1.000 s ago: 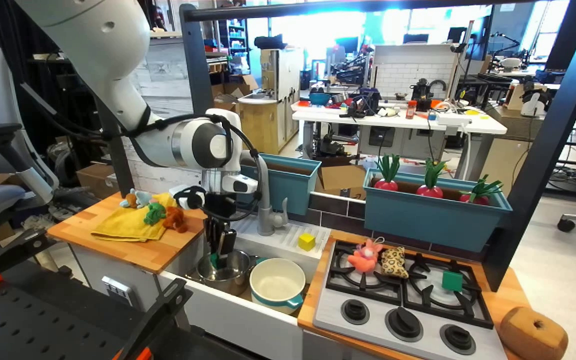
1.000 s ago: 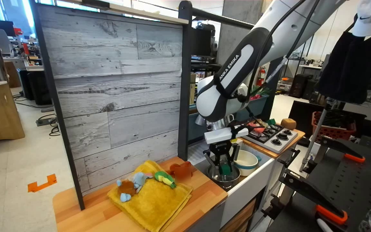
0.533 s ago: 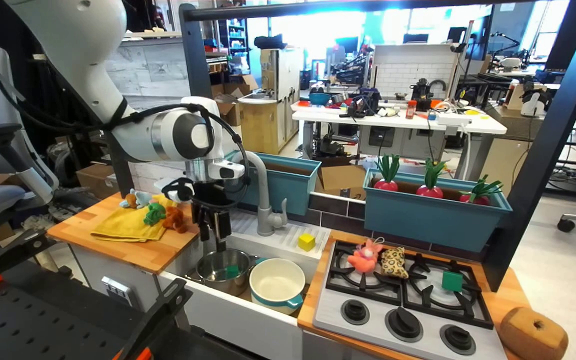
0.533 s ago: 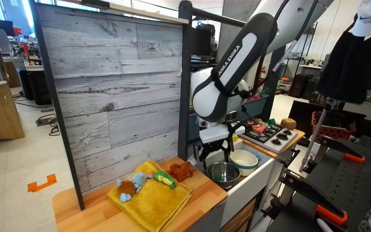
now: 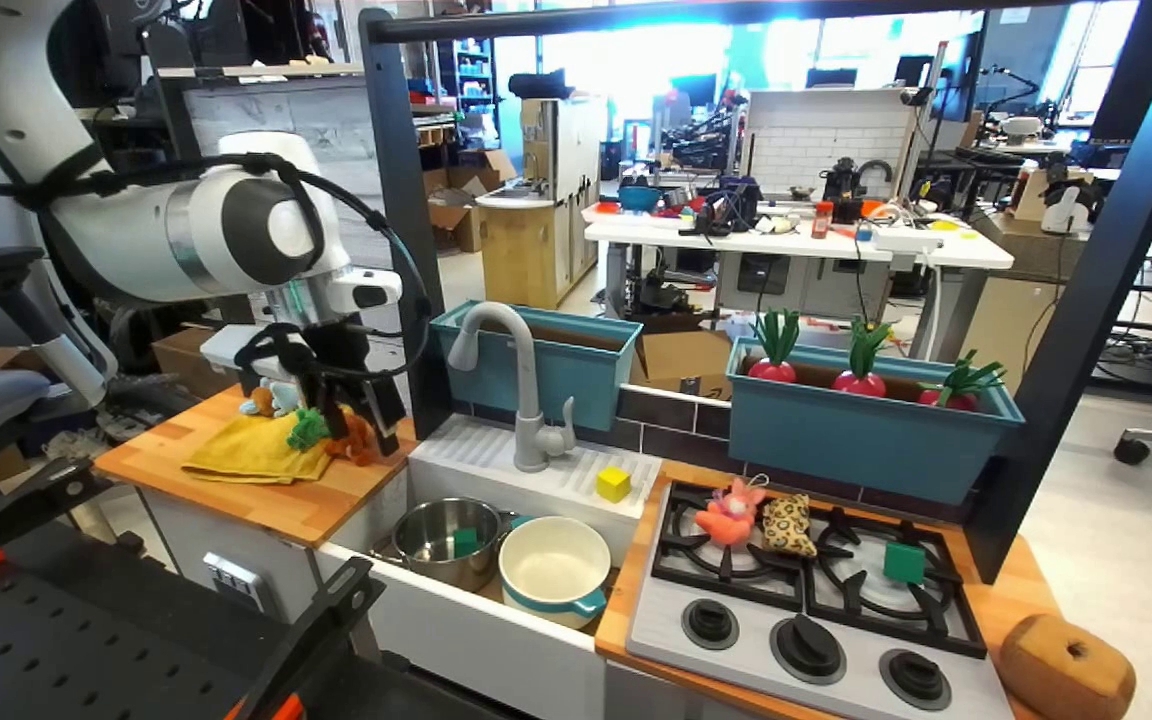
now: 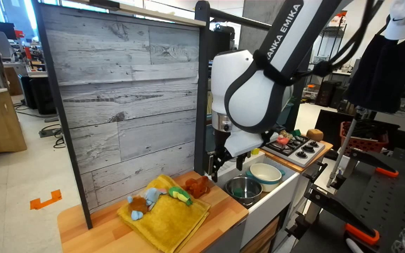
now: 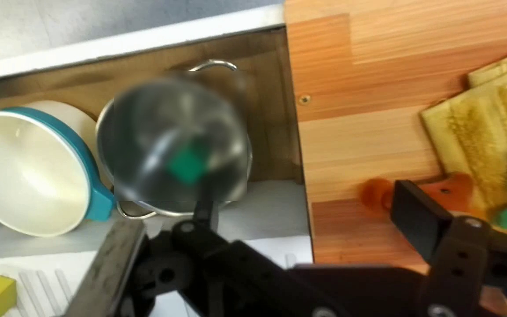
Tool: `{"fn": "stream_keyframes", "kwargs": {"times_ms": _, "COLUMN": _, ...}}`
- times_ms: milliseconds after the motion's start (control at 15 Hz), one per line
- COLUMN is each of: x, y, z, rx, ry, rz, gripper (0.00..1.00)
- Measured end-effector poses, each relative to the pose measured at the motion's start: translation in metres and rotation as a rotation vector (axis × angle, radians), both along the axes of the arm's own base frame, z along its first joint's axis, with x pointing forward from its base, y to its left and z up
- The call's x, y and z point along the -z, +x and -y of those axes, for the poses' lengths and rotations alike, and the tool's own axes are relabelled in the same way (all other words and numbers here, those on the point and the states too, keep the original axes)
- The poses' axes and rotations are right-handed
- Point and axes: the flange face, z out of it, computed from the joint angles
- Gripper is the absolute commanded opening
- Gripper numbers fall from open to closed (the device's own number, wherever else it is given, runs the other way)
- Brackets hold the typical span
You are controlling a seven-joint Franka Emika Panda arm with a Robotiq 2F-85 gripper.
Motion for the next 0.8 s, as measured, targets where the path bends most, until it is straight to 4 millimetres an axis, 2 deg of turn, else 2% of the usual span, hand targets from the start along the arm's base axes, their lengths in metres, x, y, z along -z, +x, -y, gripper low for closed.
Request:
{"fn": "stream_keyframes", "kwargs": {"times_ms": 67, "x": -0.002, "y": -0.006, "z": -0.005, "rx": -0.035, "ry": 0.019, "rz": 0.041, "gripper": 0.94}}
{"fn": "stream_keyframes", "kwargs": {"times_ms": 133, "x": -0.003, "y": -0.011, "z": -0.010, "rx": -0.070, "ry": 0.038, "rz": 0.076, "gripper": 0.79}}
{"fn": "stream_keyframes", "kwargs": {"times_ms": 200, "x": -0.002, "y": -0.015, "z": -0.013, "rx": -0.100, "ry": 0.055, "rz": 0.103, "gripper": 0.70}}
{"fn": "stream_keyframes", "kwargs": {"times_ms": 267, "x": -0.001, "y": -0.017, "z": -0.016, "rx": -0.125, "ry": 0.070, "rz": 0.123, "gripper": 0.69}}
{"fn": "stream_keyframes", "kwargs": {"times_ms": 533, "x": 0.007, "y": -0.017, "z": -0.024, "rx": -0.193, "ry": 0.127, "rz": 0.152, "gripper": 0.42}}
{"fn": "stream_keyframes", "kwargs": {"times_ms": 800, "x": 0.023, "y": -0.002, "z": -0.029, "rx": -0.223, "ry": 0.159, "rz": 0.161, "gripper": 0.15}}
